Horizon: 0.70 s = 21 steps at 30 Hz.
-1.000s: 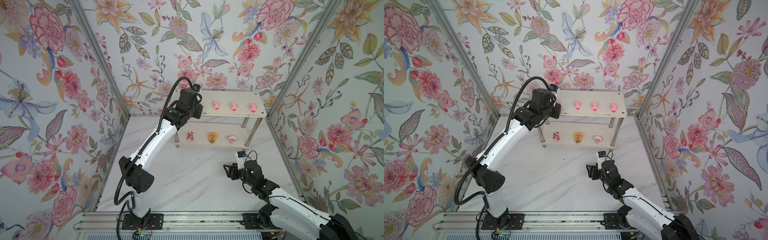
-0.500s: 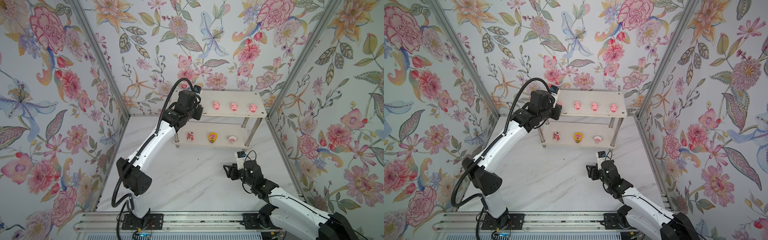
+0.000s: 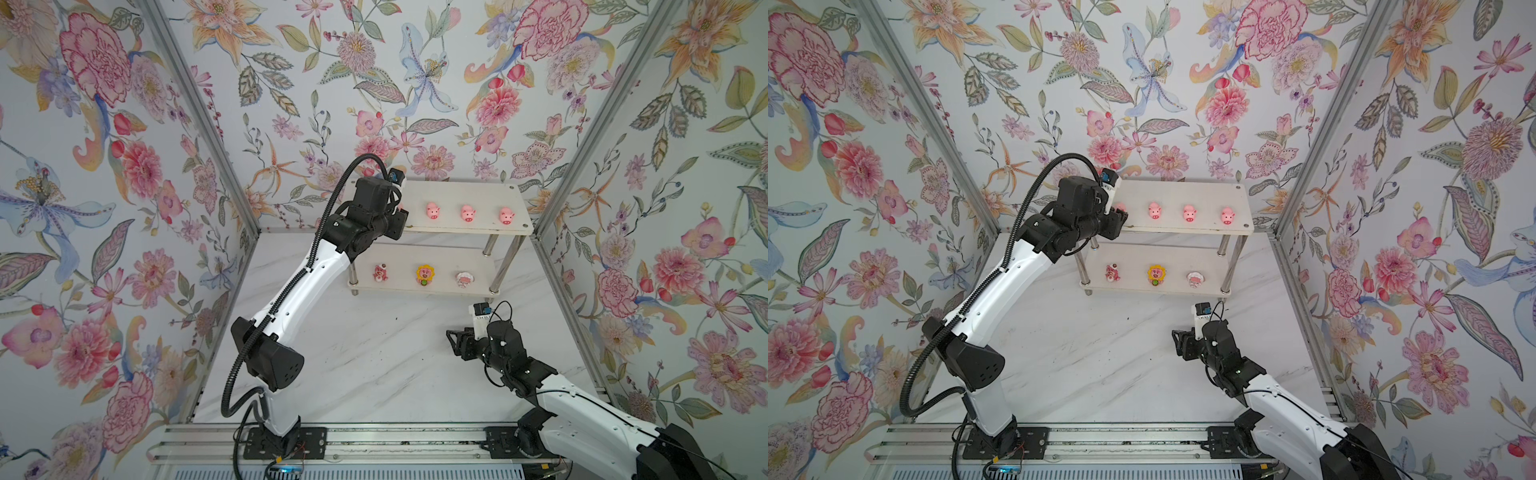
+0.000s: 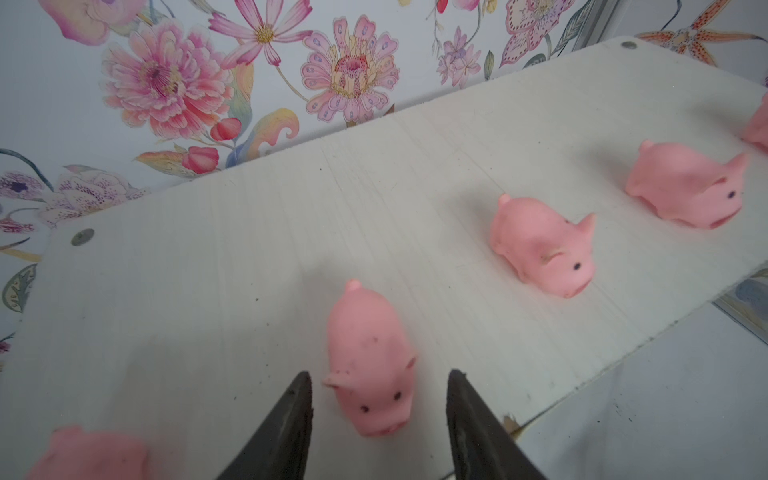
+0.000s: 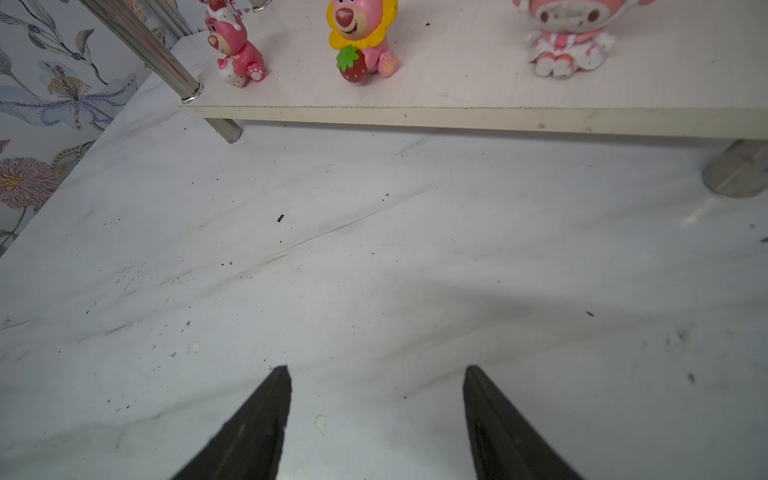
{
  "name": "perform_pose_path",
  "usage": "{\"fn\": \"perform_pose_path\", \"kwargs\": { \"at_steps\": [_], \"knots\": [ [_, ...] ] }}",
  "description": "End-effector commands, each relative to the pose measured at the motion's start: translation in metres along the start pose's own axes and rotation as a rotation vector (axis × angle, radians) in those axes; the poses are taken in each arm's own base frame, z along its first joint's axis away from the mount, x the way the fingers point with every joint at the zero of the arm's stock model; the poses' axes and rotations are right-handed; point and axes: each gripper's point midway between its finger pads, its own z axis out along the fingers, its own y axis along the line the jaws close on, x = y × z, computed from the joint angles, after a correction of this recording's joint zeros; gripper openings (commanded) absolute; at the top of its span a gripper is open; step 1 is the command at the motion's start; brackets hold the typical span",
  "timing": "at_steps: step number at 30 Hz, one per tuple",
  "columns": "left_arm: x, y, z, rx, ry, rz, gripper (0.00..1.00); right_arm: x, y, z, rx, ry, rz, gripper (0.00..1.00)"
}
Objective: Place and organize the plastic toys onto the shelf
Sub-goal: 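Set the pig down at the shelf's end and open the left gripper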
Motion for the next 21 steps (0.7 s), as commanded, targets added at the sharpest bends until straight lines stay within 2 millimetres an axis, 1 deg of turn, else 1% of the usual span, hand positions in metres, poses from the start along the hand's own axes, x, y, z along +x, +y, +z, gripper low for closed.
{"fn": "perform_pose_path", "kwargs": {
  "at_steps": [1, 4, 6, 8, 14, 17, 19, 21],
  "knots": [
    [-0.022, 0.009, -0.027, -0.050, -0.026, 0.029, 0.54, 0.004, -0.002, 0.001, 0.002, 0.012, 0.008, 0.67],
    [-0.036, 0.025, -0.046, -0.111, -0.047, 0.031, 0.55, 0.004, -0.002, 0.001, 0.000, 0.013, 0.009, 0.67],
    [-0.038, 0.034, -0.053, -0.135, -0.043, 0.025, 0.55, 0.004, -0.002, 0.001, 0.001, 0.012, 0.010, 0.67],
    [-0.034, 0.041, -0.057, -0.161, -0.026, 0.021, 0.55, 0.004, -0.002, 0.001, 0.000, 0.011, 0.011, 0.67],
    [-0.007, 0.061, -0.058, -0.228, 0.030, 0.003, 0.57, 0.005, -0.002, 0.002, 0.000, 0.016, 0.010, 0.68],
    [0.008, 0.078, -0.060, -0.238, 0.018, -0.044, 0.58, 0.005, -0.002, 0.002, -0.001, 0.016, 0.011, 0.68],
    [0.015, 0.085, -0.064, -0.227, -0.007, -0.080, 0.59, 0.006, -0.002, 0.003, 0.000, 0.018, 0.011, 0.68],
    [0.022, 0.087, -0.064, -0.215, -0.016, -0.099, 0.60, 0.006, -0.002, 0.003, -0.001, 0.020, 0.010, 0.68]
  ]
}}
